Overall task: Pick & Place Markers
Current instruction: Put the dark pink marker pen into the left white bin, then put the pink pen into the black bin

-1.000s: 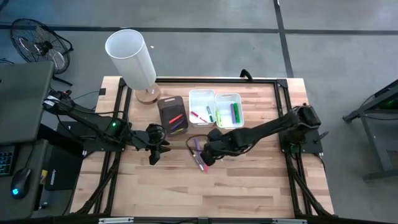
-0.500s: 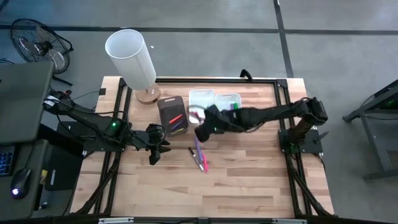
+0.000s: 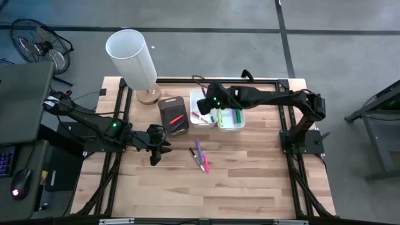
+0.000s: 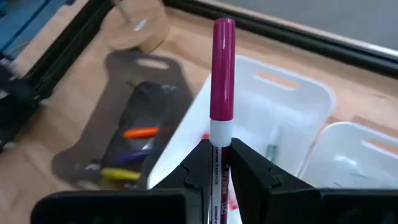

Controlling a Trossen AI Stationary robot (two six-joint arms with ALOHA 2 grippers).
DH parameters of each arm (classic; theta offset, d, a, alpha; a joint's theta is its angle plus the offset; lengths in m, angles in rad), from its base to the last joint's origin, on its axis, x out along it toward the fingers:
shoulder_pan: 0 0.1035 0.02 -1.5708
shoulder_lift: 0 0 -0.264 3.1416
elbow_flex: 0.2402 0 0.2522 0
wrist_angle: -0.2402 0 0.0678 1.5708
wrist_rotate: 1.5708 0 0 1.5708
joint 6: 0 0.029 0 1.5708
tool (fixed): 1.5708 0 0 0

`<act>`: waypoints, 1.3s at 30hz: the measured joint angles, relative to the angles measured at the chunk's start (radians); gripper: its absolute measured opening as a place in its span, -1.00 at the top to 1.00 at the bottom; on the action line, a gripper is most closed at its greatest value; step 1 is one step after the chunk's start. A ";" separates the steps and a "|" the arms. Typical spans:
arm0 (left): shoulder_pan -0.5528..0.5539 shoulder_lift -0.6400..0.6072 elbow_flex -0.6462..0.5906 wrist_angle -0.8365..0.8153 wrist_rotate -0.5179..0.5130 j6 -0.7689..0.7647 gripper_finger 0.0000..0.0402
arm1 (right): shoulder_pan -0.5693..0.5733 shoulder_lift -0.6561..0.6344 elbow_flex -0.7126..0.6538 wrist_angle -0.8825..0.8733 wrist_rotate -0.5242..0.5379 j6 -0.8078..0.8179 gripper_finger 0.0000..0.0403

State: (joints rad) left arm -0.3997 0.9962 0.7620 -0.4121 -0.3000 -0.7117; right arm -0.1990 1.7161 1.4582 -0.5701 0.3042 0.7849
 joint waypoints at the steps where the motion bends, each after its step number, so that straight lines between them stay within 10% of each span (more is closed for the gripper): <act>1: 0.000 0.000 0.000 0.000 0.000 0.000 0.32 | -0.013 0.000 0.000 0.000 -0.002 0.002 0.79; 39: 0.000 0.000 0.001 0.020 0.003 -0.023 0.32 | -0.040 0.244 0.000 0.108 -0.131 0.283 0.70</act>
State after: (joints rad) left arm -0.3996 0.9962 0.7628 -0.3923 -0.2970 -0.7345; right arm -0.2394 1.9598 1.4582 -0.4617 0.1728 1.0683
